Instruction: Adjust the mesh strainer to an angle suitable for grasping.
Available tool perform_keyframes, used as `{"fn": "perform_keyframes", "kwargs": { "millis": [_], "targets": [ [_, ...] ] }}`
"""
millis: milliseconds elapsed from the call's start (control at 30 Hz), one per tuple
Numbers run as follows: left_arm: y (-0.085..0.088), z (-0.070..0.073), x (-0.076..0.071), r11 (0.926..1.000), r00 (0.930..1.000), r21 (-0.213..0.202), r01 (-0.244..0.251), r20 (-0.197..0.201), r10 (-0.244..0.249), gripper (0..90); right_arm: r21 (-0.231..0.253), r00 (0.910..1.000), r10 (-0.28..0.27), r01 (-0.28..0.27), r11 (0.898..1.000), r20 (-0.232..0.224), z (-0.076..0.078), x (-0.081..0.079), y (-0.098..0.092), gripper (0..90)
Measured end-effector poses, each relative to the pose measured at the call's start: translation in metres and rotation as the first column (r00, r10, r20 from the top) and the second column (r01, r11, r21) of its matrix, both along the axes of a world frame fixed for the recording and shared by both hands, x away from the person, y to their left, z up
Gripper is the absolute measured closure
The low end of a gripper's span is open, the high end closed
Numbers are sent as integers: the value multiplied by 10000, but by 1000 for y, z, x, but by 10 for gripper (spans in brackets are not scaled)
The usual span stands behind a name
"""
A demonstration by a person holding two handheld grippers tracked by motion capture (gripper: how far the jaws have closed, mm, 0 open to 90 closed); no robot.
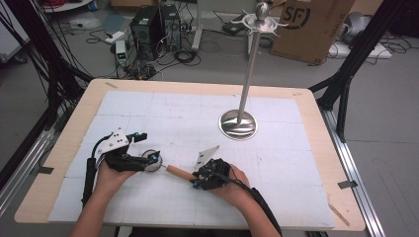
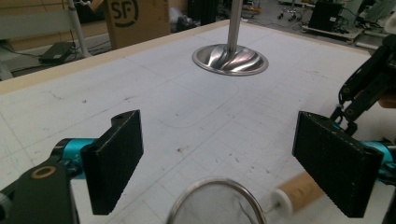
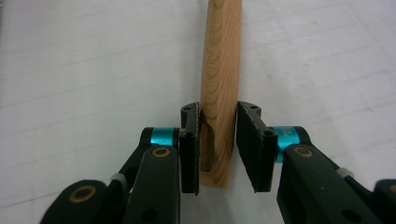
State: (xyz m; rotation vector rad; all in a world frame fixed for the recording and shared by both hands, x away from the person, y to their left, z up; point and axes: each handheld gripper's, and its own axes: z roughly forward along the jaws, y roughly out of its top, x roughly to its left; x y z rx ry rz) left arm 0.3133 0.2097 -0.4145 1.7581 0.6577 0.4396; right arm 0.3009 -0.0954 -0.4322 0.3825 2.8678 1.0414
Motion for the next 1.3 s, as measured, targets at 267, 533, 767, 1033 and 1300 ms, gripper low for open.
{"fn": "perform_keyframes", "kwargs": {
  "millis": [267,533,767,1033,1300],
  "targets": [
    [1,1,-1,10000,10000,-29,-47,29,47,169,-93,10000,-96,96,9999,0,0,-2,0,642],
    [2,1,-1,10000,10000,-14,-63,63,63,169,-193,9900,-1324,1335,9909,484,2,7,-9,566],
    [1,1,0,10000,10000,8,-60,47,60,169,-94,9595,-2758,2767,9609,575,-1,25,-22,541],
    [1,0,0,10000,10000,42,-65,42,65,169,163,9175,-3905,3904,9205,756,-3,40,-34,540],
    [2,0,0,9999,10000,78,-64,3,64,169,523,9153,-3976,3948,9173,649,11,30,-44,503]
  ]
}}
